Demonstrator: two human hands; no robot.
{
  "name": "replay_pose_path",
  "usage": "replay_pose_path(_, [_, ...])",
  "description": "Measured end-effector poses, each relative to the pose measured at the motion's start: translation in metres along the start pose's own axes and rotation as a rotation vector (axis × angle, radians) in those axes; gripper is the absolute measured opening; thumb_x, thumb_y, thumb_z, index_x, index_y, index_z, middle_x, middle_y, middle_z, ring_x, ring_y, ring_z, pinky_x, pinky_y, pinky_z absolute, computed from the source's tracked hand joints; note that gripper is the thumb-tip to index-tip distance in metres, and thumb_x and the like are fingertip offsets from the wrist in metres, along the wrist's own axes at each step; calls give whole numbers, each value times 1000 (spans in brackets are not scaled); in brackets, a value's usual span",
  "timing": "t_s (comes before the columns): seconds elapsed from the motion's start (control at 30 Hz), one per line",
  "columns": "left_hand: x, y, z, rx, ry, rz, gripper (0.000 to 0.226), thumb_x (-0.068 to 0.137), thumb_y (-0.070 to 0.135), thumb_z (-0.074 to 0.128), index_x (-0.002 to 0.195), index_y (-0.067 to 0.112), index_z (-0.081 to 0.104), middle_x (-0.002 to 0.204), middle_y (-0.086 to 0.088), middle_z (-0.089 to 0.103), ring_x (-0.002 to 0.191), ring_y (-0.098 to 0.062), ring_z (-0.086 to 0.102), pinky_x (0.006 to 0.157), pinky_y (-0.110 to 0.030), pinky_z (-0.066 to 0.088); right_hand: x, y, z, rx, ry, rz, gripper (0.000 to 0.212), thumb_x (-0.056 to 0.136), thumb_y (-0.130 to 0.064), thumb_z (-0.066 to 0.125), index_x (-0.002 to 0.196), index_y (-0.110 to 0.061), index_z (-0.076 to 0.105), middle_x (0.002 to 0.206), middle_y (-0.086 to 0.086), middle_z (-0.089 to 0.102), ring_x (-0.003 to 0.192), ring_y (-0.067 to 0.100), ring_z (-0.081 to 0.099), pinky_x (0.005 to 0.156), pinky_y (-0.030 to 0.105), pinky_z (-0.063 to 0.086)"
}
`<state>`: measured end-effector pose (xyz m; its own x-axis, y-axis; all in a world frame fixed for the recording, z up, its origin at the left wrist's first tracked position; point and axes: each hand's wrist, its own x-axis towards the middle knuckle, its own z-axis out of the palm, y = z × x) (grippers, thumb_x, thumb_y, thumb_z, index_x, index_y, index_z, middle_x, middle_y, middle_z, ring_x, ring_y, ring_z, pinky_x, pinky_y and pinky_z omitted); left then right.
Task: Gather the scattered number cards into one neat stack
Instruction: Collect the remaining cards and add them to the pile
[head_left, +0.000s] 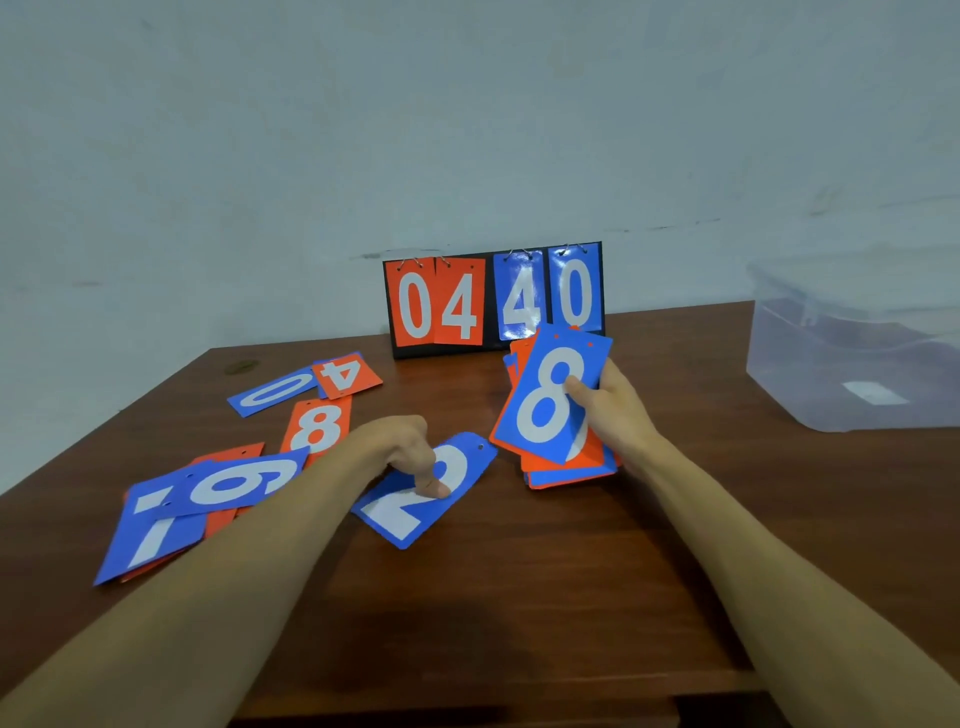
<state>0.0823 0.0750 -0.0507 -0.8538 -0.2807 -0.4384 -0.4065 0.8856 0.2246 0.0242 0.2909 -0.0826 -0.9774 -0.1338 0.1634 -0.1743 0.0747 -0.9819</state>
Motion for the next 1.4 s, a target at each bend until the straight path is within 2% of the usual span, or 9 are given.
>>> replay_pose_path(0.23, [7, -13, -9, -493, 223, 41, 67, 86, 7, 68, 145, 10, 35, 134, -14, 53, 111, -27, 59, 88, -37, 54, 1, -1, -2, 41, -18, 88, 16, 97, -20, 51, 112, -25, 48, 98, -6, 63, 80, 10, 65, 59, 22, 54])
replay_pose_path(0.37, [5, -22, -17, -1270, 159, 202, 49, 89, 3, 61, 136, 8, 48, 117, -14, 65, 97, -27, 67, 86, -46, 55, -1, -1, 6, 34, -57, 166, 26, 97, -20, 52, 122, -18, 49, 111, 3, 67, 91, 20, 68, 76, 38, 58])
replay_pose_path(0.43, [1, -15, -13, -1401, 117, 326, 41, 88, 8, 64, 127, 9, 54, 113, -12, 68, 96, -25, 69, 82, -43, 57, -3, -3, 14, 47, -98, 136, 28, 97, -20, 52, 124, -18, 49, 114, 4, 68, 92, 22, 70, 81, 43, 58])
replay_pose_path(0.63, [9, 9, 9, -1016, 374, 343, 39, 84, 33, 70, 111, 19, 45, 99, 8, 57, 85, -6, 61, 59, -21, 50, -7, -14, 40, 47, -242, -44, 33, 97, -30, 47, 129, -24, 43, 114, -3, 67, 89, 13, 71, 73, 29, 60])
replay_pose_path(0.8, [12, 1, 13, -1116, 281, 438, 41, 93, 34, 58, 128, 18, 43, 124, 2, 59, 103, -15, 62, 74, -27, 56, -7, -21, 59, -79, -302, -201, 40, 96, -17, 52, 132, -24, 36, 113, -13, 59, 88, -6, 66, 69, 15, 55])
replay_pose_path(0.93, [5, -2, -4, -1062, 570, 656, 36, 98, 17, 51, 131, 20, 37, 112, 13, 55, 93, 0, 59, 68, -13, 54, -1, -35, 81, -52, -224, -292, 42, 98, -13, 47, 137, -18, 35, 118, -8, 57, 98, -1, 62, 74, 13, 53])
replay_pose_path(1.03, [3, -3, -9, -1062, 664, 708, 39, 97, 13, 52, 132, 20, 34, 106, 15, 54, 96, -4, 59, 75, -16, 54, 3, -40, 95, -38, -188, -318, 41, 98, -10, 46, 138, -14, 35, 125, 0, 57, 109, 9, 59, 86, 17, 53])
replay_pose_path(1.23, [14, -22, 12, -1199, 437, 638, 46, 96, 4, 49, 128, 31, 31, 117, 6, 57, 102, -9, 62, 84, -29, 56, -3, -27, 111, 64, -144, -148, 36, 95, -13, 52, 127, -25, 40, 120, -1, 61, 109, 16, 62, 95, 45, 52])
replay_pose_path(1.4, [14, -19, 19, -1153, 344, 640, 48, 96, 2, 46, 131, 29, 28, 114, 6, 57, 95, -8, 63, 67, -18, 56, -10, -23, 107, 107, -114, -138, 30, 96, -14, 52, 122, -25, 42, 114, -4, 62, 104, 11, 63, 88, 36, 55])
